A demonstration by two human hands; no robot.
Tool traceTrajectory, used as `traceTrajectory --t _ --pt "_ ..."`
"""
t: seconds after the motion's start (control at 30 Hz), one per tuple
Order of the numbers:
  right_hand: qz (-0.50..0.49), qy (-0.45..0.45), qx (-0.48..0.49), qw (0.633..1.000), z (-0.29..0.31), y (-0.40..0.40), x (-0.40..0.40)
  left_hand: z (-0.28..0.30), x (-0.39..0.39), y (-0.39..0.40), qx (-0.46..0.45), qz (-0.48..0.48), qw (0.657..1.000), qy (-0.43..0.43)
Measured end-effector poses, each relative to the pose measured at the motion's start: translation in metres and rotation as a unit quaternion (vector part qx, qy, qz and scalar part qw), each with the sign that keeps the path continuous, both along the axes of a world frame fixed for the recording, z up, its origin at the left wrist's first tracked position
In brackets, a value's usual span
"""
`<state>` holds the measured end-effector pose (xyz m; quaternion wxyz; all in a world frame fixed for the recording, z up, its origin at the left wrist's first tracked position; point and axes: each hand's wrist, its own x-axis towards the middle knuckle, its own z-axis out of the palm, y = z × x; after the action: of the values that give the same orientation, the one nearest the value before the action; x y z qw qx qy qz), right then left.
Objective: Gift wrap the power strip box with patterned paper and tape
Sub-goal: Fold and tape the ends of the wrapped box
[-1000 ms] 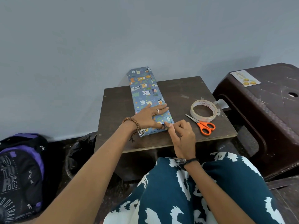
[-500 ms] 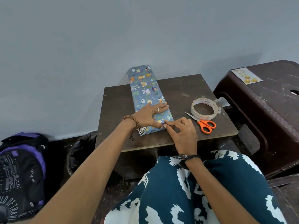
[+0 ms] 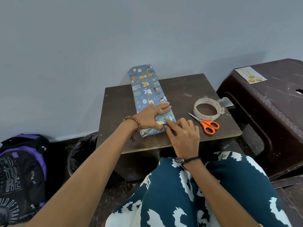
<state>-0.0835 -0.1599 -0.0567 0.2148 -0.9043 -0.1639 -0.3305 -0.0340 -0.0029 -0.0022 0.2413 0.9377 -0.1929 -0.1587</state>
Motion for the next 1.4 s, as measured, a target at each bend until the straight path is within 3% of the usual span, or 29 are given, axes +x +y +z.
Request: traceTrajectory --t 0.2,0.37,0.47,0.67,0.77,0.93,1.13,1.4 --pt "-0.015 0.045 -0.029 0.998 0.006 0.001 0.000 0.001 -0.001 0.000 0.006 0.000 1.000 0.000" --pt "0.082 0.132 0.043 0.987 0.010 -0.011 0.005 0.001 0.000 0.000 0.009 -0.001 1.000 0.001" --pt "0.081 0.098 0.090 0.988 0.010 -0.011 0.005 0.000 0.000 0.000 -0.003 0.004 1.000 -0.003" --pt "0.039 0.013 0.014 0.999 -0.002 -0.006 0.009 0.000 -0.004 -0.002 -0.014 0.009 1.000 -0.012" --pt "0.037 -0.004 -0.004 0.999 -0.003 -0.007 0.010 -0.011 -0.020 0.003 -0.020 0.025 0.998 -0.060" --pt "0.046 -0.002 0.018 0.999 -0.002 -0.006 0.011 -0.043 -0.058 0.028 0.064 0.054 0.976 -0.199" --pt "0.049 0.002 0.018 0.999 -0.002 -0.006 0.011 -0.053 -0.060 0.032 -0.097 0.130 0.950 -0.266" --pt "0.073 0.024 0.048 0.996 0.004 -0.006 0.012 -0.053 -0.061 0.033 -0.157 0.136 0.949 -0.235"
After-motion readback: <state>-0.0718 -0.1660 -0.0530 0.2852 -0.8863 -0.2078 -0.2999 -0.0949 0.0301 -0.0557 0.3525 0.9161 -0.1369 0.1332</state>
